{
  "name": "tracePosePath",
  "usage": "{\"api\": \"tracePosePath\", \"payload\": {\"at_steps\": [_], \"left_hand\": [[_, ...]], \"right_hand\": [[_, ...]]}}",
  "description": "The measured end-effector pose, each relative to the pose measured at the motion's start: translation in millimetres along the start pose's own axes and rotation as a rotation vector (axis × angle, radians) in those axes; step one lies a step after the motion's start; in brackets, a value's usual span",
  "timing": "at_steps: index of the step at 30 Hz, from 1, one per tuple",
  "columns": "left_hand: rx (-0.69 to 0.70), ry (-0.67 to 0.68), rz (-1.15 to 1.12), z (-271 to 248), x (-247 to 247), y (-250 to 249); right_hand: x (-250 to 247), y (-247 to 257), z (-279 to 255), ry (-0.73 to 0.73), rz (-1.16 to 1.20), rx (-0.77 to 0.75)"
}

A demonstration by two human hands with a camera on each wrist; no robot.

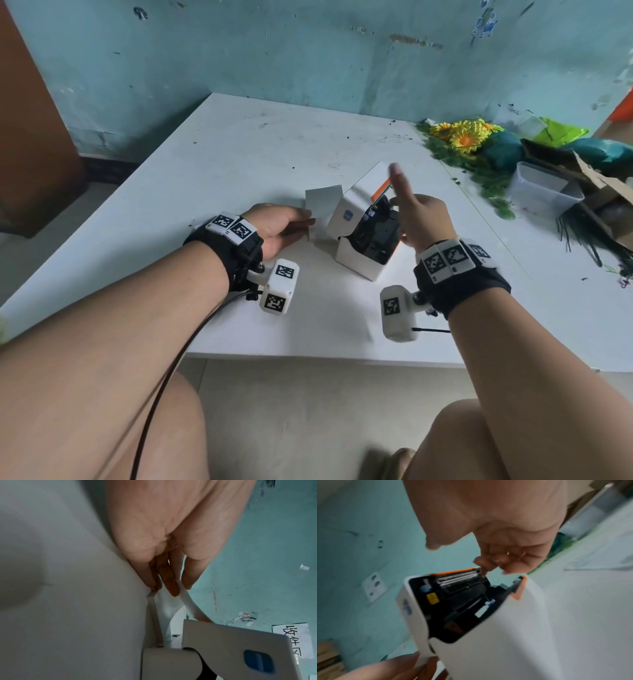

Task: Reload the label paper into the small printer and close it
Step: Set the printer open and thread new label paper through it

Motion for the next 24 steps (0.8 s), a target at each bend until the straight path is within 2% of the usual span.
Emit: {"api": "tracePosePath", "payload": {"at_steps": [3,6,11,20,24], "left_hand": [[0.011,0.001,-0.003,-1,0,-1],[0.023,-0.003,0.017,-1,1,-1],[0.013,-0.011,0.042,-1,1,-1],[-0.022,0.009,0.071,-2,3,-3],[-0.081,0.046,0.028,-8,5,-2]], "right_hand": [[-9,-26,19,-0.112,-0.015,0.036],[-1,-51,29,0.001,-0.042,0.137],[-9,-55,30,0.042,-0.004,0.126],[-7,-45,2,0.273,-0.298,0.257],[-4,-41,-11,0.302,-0.399,0.257]]}}
Point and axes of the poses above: each hand's wrist, its own z-axis towards the middle knuckle, its own x-axis out of the palm, y = z × x, the point moved 6 cm from there along z, towards the middle knuckle, and after that the axes turned 12 degrees about y, right-handed, at the moved point
